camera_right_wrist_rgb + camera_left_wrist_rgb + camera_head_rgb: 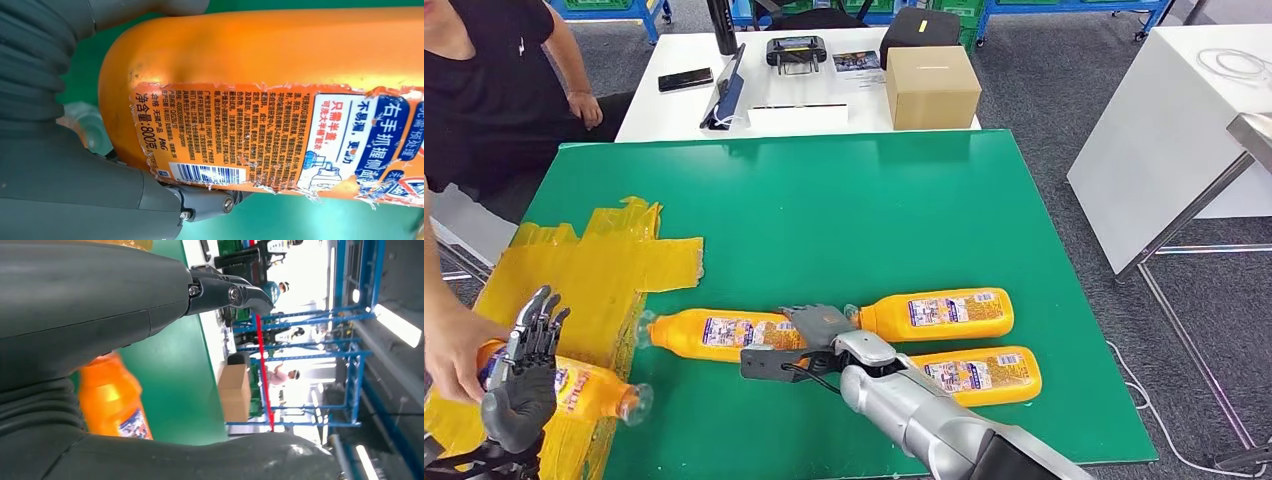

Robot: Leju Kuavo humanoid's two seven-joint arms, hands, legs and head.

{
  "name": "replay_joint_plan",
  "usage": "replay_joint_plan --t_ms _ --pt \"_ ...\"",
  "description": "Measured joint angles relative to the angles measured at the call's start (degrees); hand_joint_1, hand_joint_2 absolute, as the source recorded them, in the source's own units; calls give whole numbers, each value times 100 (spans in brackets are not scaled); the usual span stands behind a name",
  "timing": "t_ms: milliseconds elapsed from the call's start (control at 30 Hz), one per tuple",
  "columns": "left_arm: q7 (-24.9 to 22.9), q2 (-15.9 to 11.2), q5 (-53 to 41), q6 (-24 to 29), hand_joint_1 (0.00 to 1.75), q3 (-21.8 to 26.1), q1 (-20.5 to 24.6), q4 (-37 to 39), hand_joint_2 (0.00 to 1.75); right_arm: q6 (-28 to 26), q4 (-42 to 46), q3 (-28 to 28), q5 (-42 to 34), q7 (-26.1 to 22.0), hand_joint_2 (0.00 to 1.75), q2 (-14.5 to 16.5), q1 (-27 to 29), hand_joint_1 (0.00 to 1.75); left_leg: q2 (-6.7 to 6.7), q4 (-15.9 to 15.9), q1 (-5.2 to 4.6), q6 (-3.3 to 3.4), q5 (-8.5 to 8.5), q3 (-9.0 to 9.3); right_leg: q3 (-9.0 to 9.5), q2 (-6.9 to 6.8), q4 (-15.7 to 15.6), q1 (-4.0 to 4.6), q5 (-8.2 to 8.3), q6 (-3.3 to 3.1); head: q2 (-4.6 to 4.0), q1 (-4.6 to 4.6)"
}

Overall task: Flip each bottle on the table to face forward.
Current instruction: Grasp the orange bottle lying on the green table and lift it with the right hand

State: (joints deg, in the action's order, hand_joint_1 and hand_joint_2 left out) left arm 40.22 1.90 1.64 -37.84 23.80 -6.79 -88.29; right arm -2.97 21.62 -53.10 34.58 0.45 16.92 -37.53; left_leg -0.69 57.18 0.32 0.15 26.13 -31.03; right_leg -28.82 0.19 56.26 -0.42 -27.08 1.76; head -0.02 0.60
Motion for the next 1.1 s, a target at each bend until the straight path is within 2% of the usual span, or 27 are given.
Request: replay_joint_plan --t_ms 200,267,400,567,667,867,1100 --pt "0 163 56 -54 0 219 1 3 0 -198 83 526 -241 -273 175 -79 169 175 1 1 0 0 -3 -19 -13 -1 0 0 4 -6 0 2" --pt "-5 204 102 -46 0 273 2 3 0 -318 173 705 -457 -493 175 -106 260 175 1 1 0 0 -3 -25 -17 -2 0 0 4 -6 0 2" --pt "-295 310 412 14 0 437 1 3 175 -485 741 1338 -1058 -1208 175 -234 724 175 13 3 -1 2 -5 -53 -37 -9 1 0 4 -5 0 1" --pt "-1232 510 1238 -151 0 657 -33 11 175 -500 2203 2130 -1201 -1459 175 -387 1526 175 21 3 -3 3 -5 -79 -59 -12 0 -1 4 -4 0 2" --pt "-1438 631 1407 -227 0 694 -77 10 175 -494 2833 2371 -1199 -1485 175 -415 1823 175 20 3 -3 4 -5 -90 -73 -12 0 -1 4 -5 0 1" --pt "-1978 918 1634 -304 0 607 -223 -95 175 -500 3654 2574 -1323 -1751 175 -400 2251 175 20 3 -3 4 -5 -95 -77 -12 -1 -1 4 -5 0 2" --pt "-2252 1167 1847 -369 0 264 -447 -311 175 -463 4203 2581 -1373 -1816 175 -340 2503 175 19 3 -3 4 -5 -99 -82 -11 -1 -2 4 -4 0 2"
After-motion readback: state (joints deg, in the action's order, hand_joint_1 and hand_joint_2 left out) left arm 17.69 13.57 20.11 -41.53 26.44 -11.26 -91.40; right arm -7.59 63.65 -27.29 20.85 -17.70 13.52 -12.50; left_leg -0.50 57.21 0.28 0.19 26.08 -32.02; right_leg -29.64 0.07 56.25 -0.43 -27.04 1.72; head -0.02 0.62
